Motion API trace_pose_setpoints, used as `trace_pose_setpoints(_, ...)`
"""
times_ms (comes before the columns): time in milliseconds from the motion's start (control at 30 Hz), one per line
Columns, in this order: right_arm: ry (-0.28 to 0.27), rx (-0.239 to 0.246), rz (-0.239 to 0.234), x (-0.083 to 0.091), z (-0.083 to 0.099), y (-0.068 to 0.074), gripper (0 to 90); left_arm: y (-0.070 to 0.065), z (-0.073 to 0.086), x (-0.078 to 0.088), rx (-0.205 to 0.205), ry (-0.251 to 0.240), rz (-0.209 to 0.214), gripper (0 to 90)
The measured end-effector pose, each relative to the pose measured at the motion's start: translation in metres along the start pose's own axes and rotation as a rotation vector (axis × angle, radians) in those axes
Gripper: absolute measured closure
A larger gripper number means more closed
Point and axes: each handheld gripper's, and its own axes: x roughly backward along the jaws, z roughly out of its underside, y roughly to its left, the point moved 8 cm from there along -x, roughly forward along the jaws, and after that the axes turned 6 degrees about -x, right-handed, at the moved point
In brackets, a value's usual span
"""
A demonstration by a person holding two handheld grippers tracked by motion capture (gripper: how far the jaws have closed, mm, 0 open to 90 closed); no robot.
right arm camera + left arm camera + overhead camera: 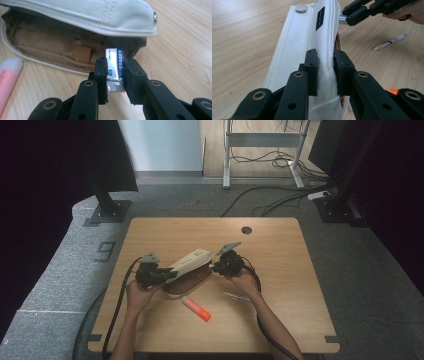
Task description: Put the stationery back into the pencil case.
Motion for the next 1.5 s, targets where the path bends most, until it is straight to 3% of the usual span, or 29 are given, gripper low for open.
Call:
trace_pose_setpoints(533,0.017,0.002,0.007,-0.030,-0.012,0.004,71.5,-0.001,-0.001,0.000,0.000,-0.006,0.004,74.7)
trace_pose_setpoints(1000,0.014,0.004,0.041,-0.050,-0.018,0.005,71.4,-0.002,-0.002,0.000,-0.002,-0.013,0.008,74.7)
trace_pose_setpoints(1333,0.001,-0.004,0.047,-0.064,-0.019,0.004,70.7,-0.003,-0.001,-0.001,-0.023,-0.007,0.010,75.0)
trace_pose_setpoints(1467,0.009,0.000,0.048,-0.063,-0.019,0.004,66.2,-0.003,-0.001,-0.001,-0.019,-0.009,0.009,75.0)
trace_pose_setpoints(1500,0.024,0.002,0.030,-0.061,-0.018,0.005,60.4,-0.003,-0.001,-0.001,-0.019,-0.009,0.007,75.0)
